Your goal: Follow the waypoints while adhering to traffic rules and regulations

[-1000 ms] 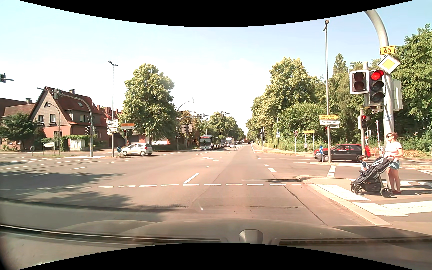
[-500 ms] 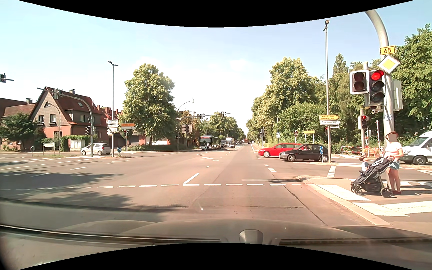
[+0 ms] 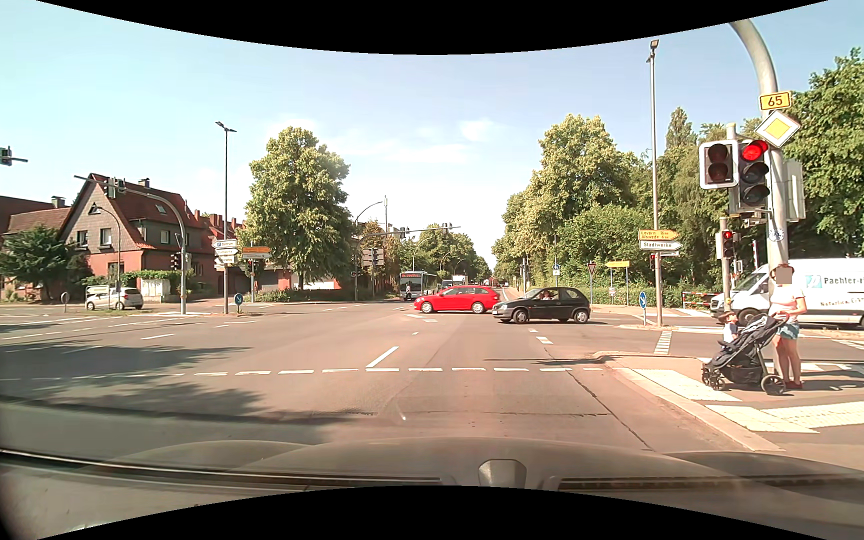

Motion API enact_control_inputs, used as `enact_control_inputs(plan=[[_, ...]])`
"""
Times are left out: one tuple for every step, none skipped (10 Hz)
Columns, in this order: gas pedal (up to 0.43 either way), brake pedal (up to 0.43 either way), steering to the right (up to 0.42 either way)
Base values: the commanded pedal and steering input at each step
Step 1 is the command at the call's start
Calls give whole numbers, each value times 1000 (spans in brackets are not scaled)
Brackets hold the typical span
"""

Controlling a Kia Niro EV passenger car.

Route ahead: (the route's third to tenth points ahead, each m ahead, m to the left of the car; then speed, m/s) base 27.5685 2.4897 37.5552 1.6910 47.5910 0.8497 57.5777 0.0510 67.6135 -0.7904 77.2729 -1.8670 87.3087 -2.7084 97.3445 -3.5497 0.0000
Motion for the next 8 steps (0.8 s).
enact_control_inputs(plan=[[0, 274, 16], [0, 274, 16], [0, 274, 16], [0, 274, 16], [0, 274, 16], [0, 274, 16], [0, 274, 16], [0, 274, 16]])
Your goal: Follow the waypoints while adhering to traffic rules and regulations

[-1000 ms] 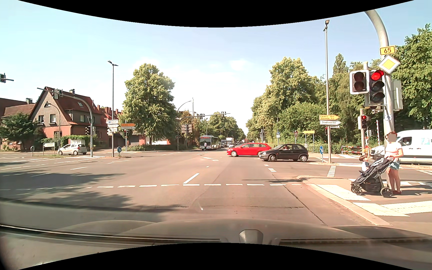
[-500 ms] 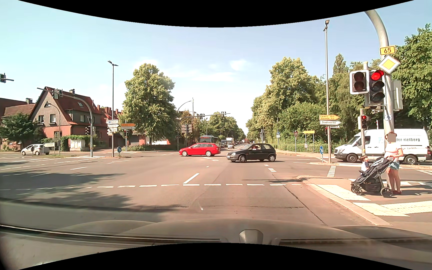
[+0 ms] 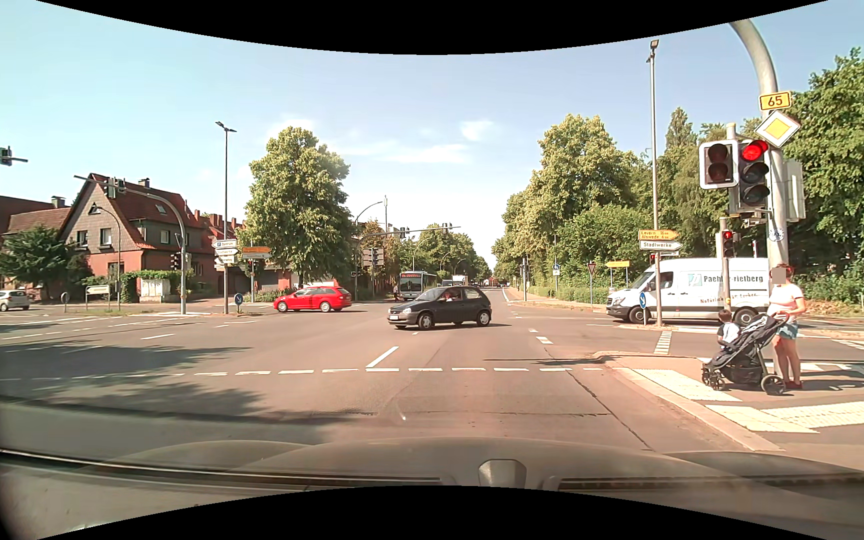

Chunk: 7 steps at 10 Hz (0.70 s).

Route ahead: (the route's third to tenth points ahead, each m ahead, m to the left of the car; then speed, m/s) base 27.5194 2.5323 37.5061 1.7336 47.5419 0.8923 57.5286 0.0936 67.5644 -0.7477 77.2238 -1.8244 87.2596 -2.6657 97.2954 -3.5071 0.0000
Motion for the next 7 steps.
enact_control_inputs(plan=[[0, 274, 16], [0, 274, 16], [0, 274, 16], [0, 274, 16], [0, 274, 16], [0, 274, 16], [0, 280, 16]])
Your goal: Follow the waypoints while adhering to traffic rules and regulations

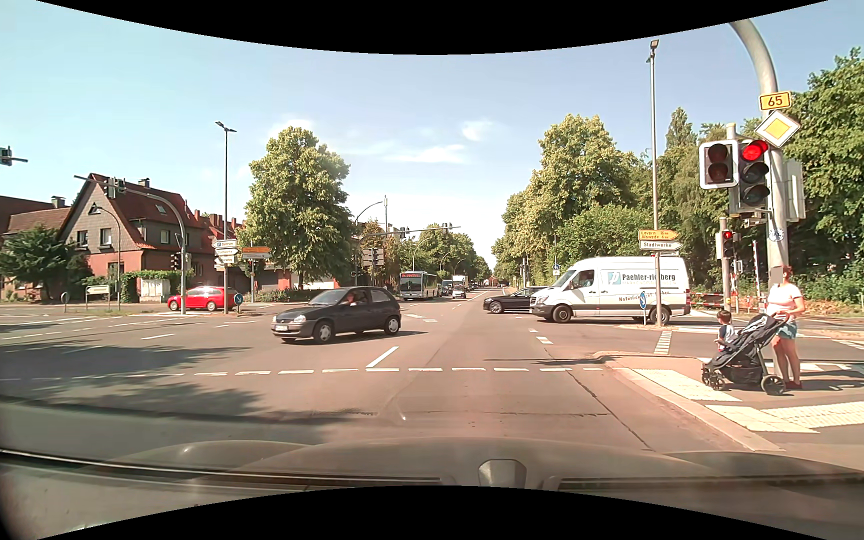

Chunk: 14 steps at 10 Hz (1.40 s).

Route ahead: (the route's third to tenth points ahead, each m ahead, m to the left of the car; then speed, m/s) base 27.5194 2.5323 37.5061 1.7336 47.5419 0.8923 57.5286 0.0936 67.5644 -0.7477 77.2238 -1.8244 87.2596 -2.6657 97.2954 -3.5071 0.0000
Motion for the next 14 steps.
enact_control_inputs(plan=[[0, 274, 16], [0, 280, 16], [0, 280, 16], [0, 280, 16], [0, 274, 16], [0, 280, 16], [0, 280, 16], [0, 280, 16], [0, 280, 16], [0, 280, 16], [0, 280, 16], [0, 280, 16], [0, 280, 16], [0, 280, 16]])
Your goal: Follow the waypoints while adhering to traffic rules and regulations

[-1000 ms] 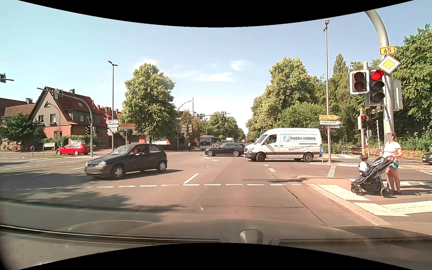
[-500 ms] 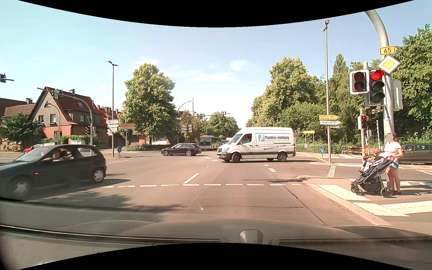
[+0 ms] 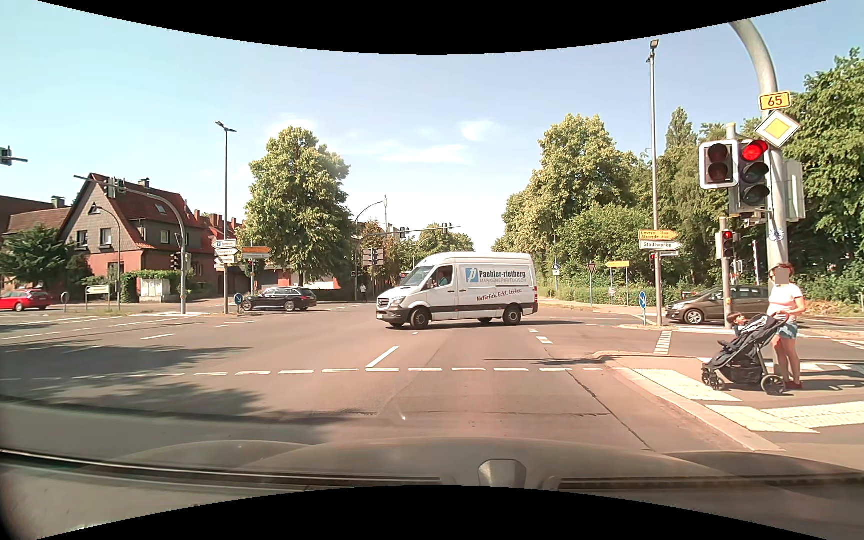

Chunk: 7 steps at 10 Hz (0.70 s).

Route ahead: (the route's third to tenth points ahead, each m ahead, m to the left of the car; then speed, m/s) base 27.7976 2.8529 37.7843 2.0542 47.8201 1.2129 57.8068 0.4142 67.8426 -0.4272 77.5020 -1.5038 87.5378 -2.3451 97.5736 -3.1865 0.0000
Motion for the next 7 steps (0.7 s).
enact_control_inputs(plan=[[0, 280, 16], [0, 280, 16], [0, 280, 16], [0, 280, 16], [0, 280, 16], [0, 280, 16], [0, 280, 16]])
